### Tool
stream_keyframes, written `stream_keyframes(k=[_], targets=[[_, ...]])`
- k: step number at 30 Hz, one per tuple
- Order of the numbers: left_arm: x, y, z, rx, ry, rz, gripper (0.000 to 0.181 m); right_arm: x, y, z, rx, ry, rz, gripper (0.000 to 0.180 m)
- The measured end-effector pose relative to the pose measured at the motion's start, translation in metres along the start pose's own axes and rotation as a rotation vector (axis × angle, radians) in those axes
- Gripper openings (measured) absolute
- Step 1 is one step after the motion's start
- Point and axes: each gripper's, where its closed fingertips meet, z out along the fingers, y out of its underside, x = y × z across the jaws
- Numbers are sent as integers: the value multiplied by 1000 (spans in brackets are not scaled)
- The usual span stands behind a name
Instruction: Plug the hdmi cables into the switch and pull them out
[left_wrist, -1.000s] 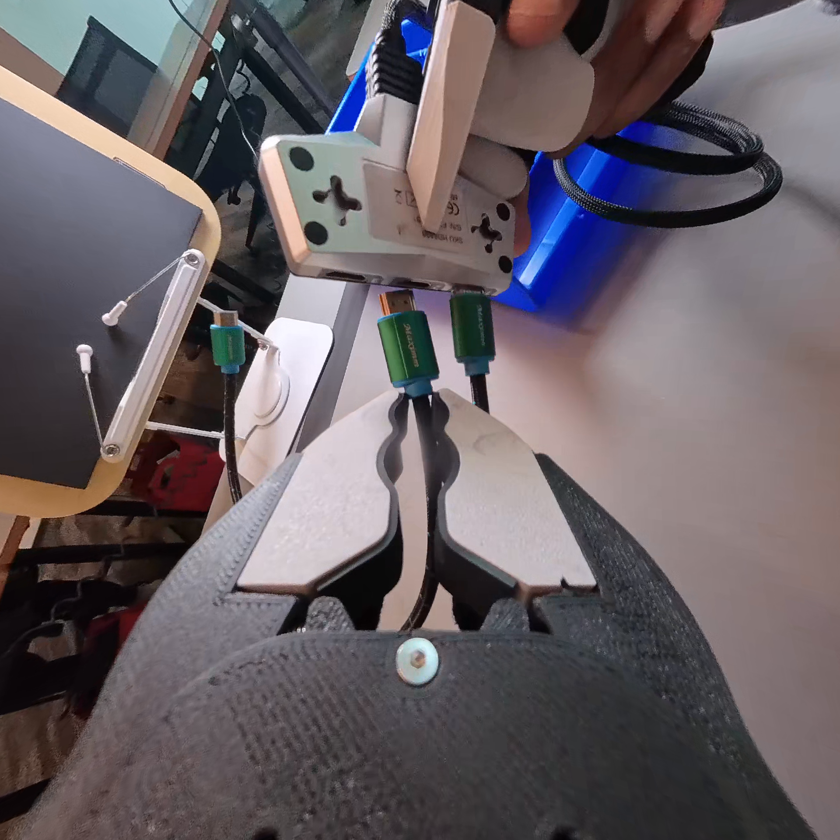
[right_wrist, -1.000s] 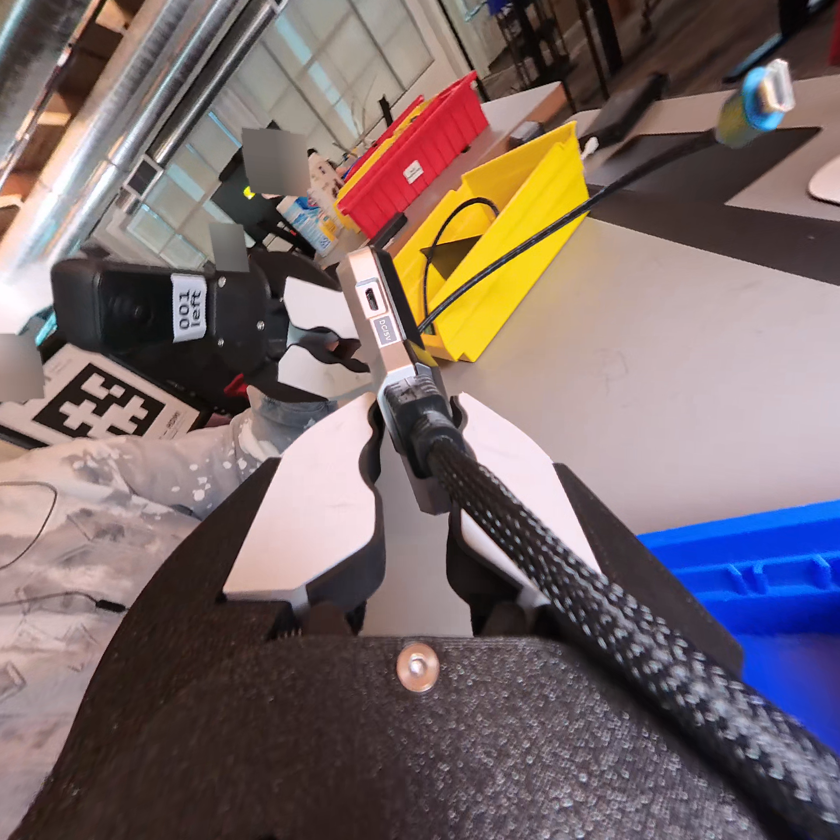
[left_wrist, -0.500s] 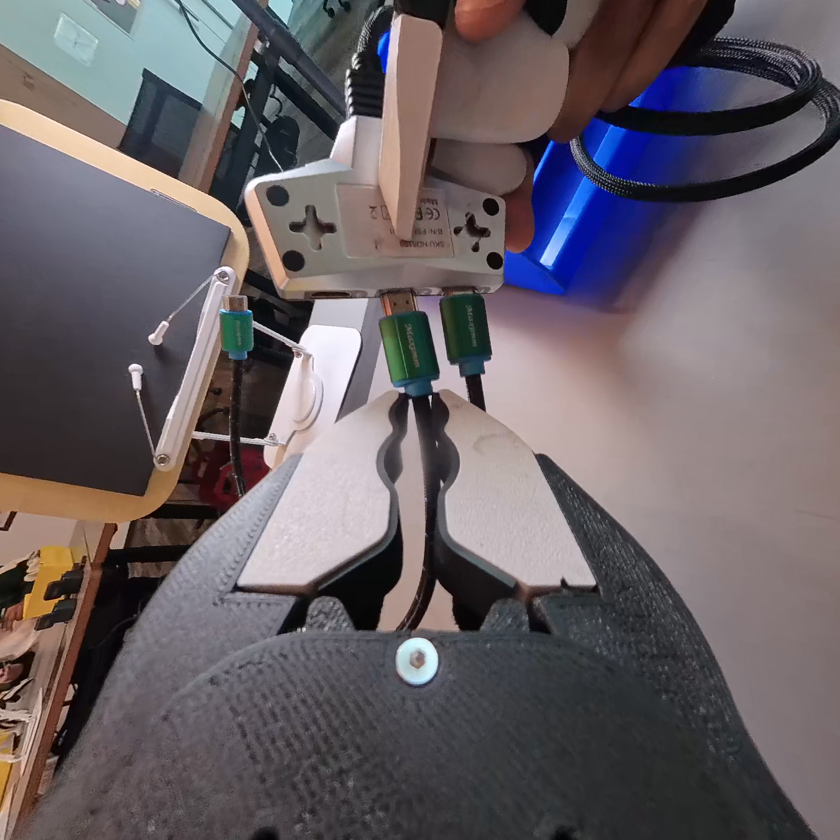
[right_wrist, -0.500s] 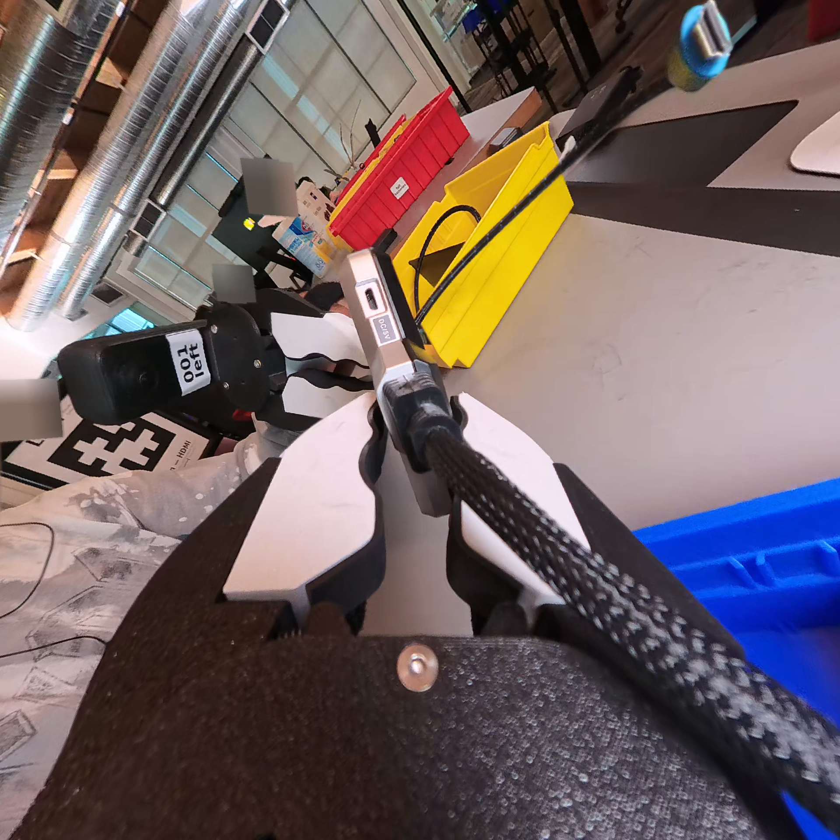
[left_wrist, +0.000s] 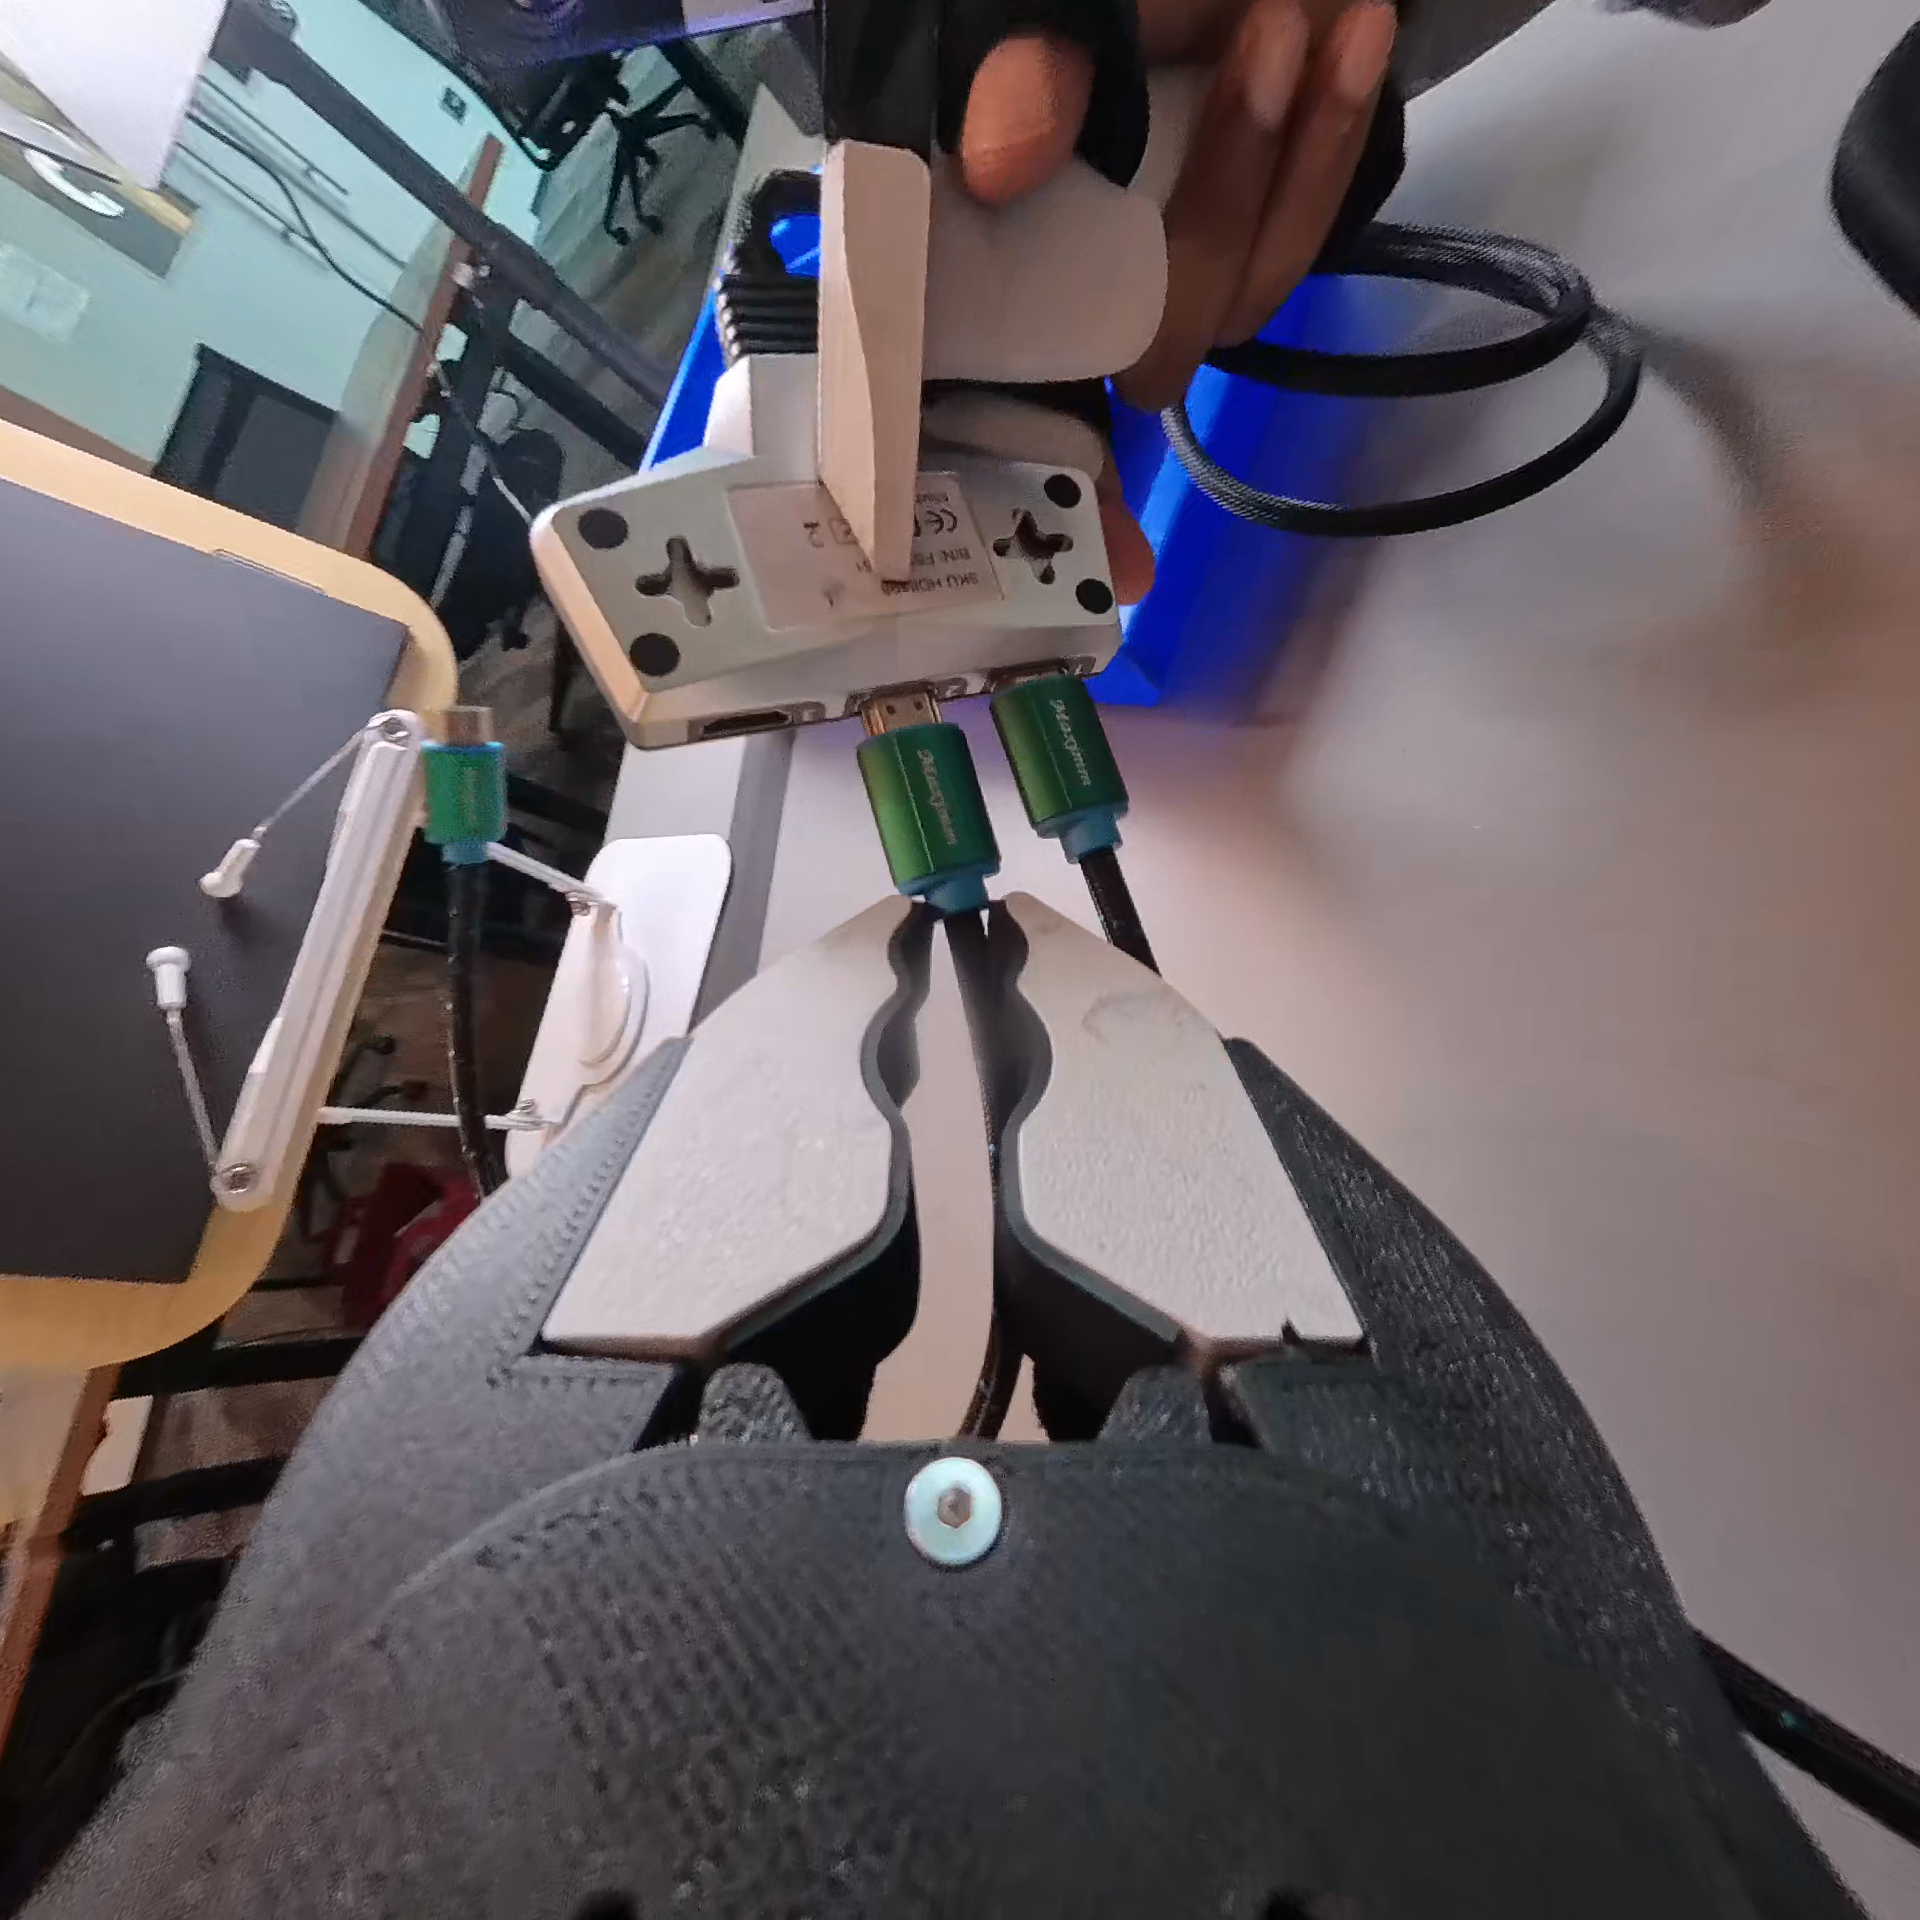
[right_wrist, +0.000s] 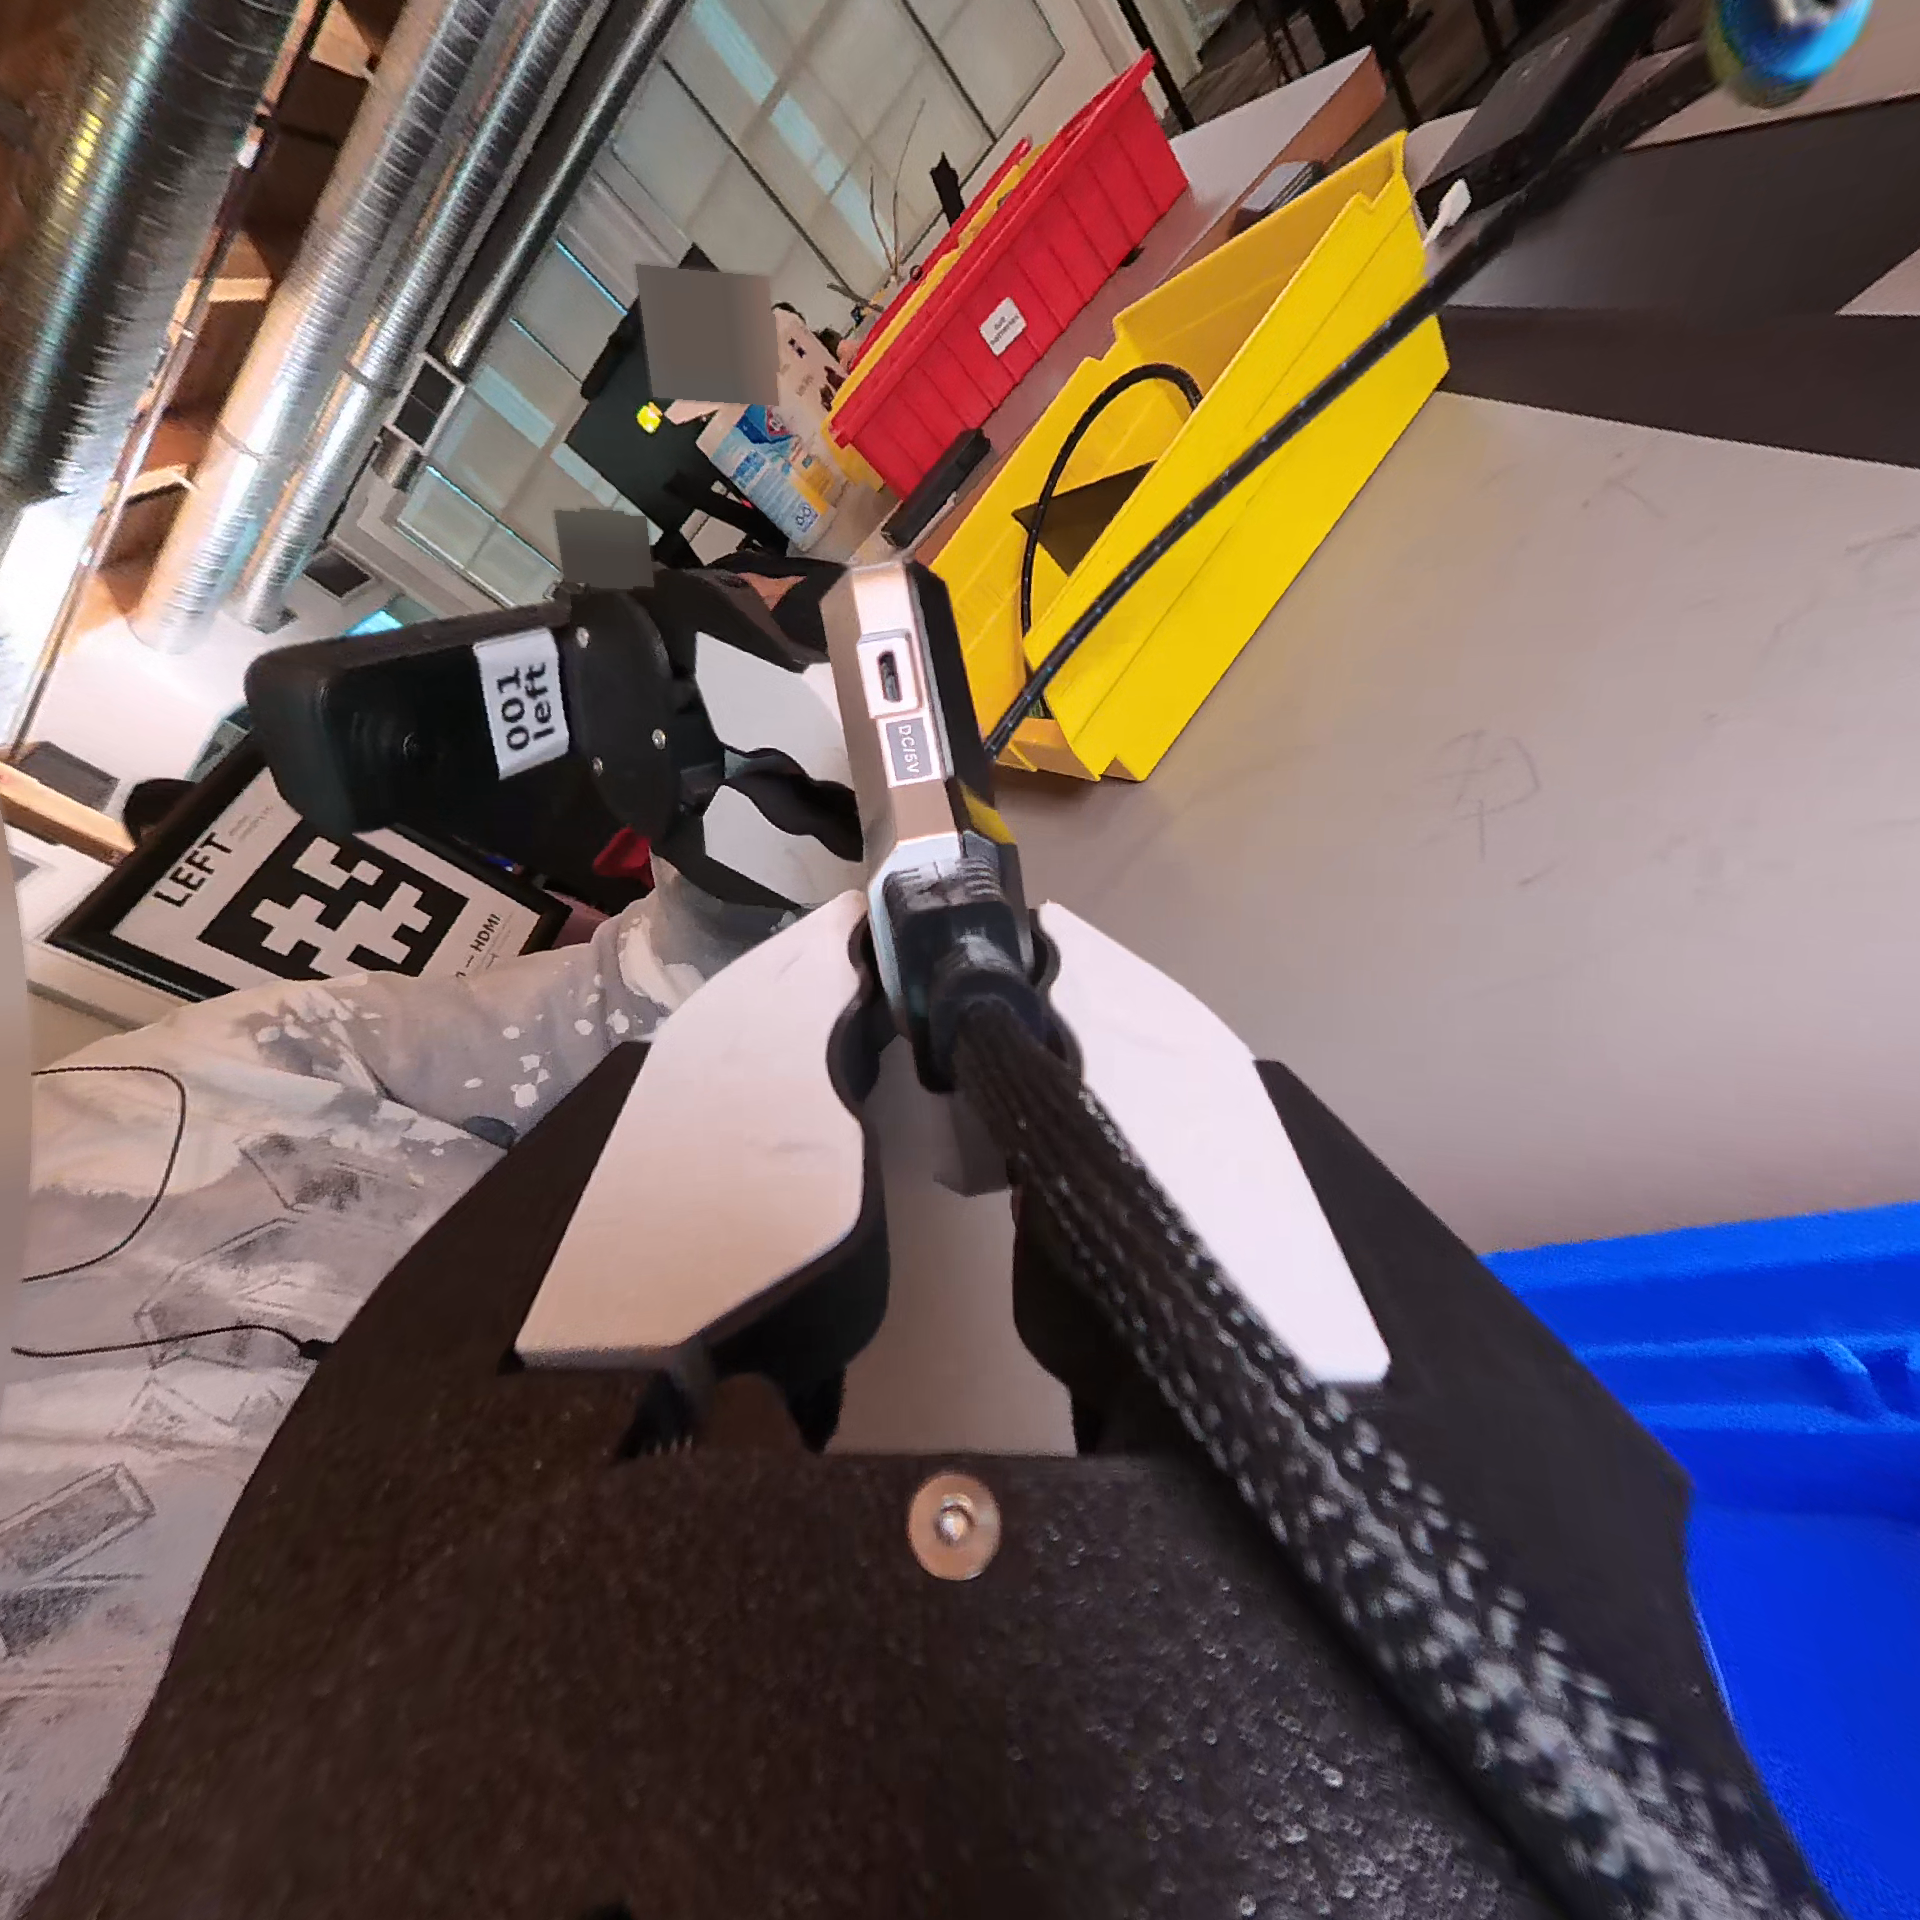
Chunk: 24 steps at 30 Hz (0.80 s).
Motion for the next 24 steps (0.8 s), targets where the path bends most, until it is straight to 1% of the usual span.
stream_keyframes(k=[3,6,11,14,17,19,22,24], targets=[[2,-2,-2,54,44,-65,10,-2,-1,1,7,-16,4,23],[-1,-8,-4,99,54,-130,10,-3,-3,4,23,-8,3,23],[-3,3,4,71,57,-212,11,8,-4,7,43,35,10,23],[-5,1,3,127,71,-265,11,5,-7,6,55,22,0,23],[-2,-3,-1,156,166,-368,11,-1,-6,7,28,26,-65,23],[-2,-8,-7,206,233,-463,21,-7,-3,8,-5,39,-114,24],[-11,-24,-22,338,294,-603,35,-12,11,10,-116,97,-234,24],[-11,-36,-29,393,345,-665,42,-19,20,15,-190,114,-320,25]])
